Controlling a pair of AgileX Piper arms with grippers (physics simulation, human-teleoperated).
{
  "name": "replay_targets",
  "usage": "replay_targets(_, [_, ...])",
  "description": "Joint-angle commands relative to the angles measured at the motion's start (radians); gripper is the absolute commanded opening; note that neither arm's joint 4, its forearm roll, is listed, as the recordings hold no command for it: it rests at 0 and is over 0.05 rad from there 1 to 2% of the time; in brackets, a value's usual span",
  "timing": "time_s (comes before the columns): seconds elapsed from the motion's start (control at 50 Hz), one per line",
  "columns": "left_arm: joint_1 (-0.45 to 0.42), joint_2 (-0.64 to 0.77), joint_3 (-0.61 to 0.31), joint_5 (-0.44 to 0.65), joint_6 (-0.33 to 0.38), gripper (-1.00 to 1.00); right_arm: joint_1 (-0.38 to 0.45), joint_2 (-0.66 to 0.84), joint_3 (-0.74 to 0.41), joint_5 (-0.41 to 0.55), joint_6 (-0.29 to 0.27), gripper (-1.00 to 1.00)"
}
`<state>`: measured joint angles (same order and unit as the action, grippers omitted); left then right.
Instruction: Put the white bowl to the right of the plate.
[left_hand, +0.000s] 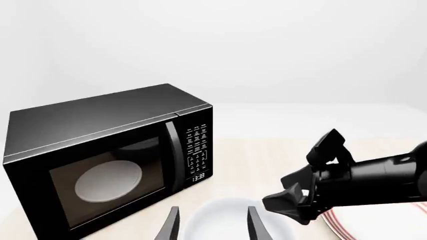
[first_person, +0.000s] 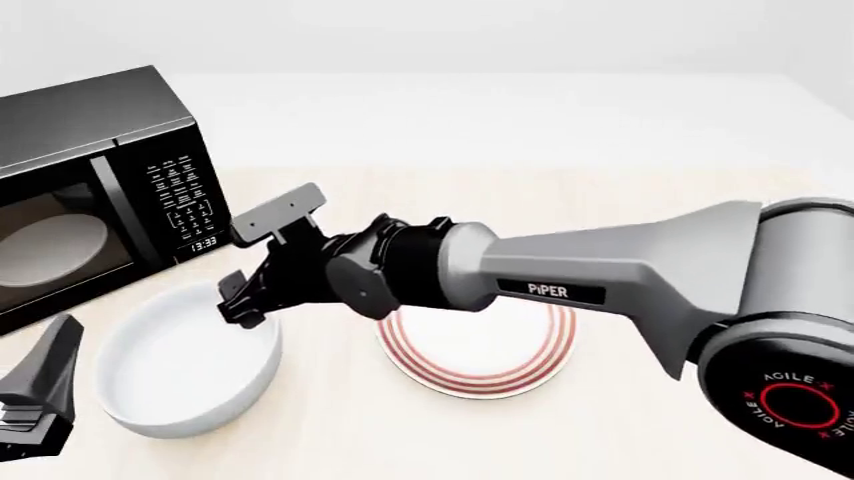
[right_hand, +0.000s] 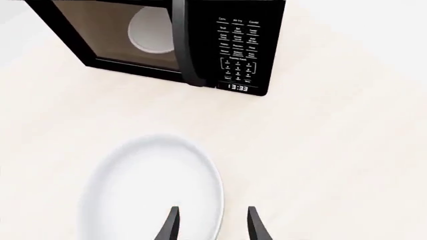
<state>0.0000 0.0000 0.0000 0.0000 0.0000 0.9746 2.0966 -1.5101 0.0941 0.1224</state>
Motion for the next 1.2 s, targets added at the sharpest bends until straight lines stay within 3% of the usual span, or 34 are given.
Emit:
replay_targets(0.02, [0.0,0.0,0.0,0.0,0.0,1.0,0.021,0.025,-0.011,0.01,0.017,1.0])
replay_targets(1.2, [0.0,0.0,0.0,0.0,0.0,1.0,0.018,0.086,0.049,-0.094,0.113,1.0])
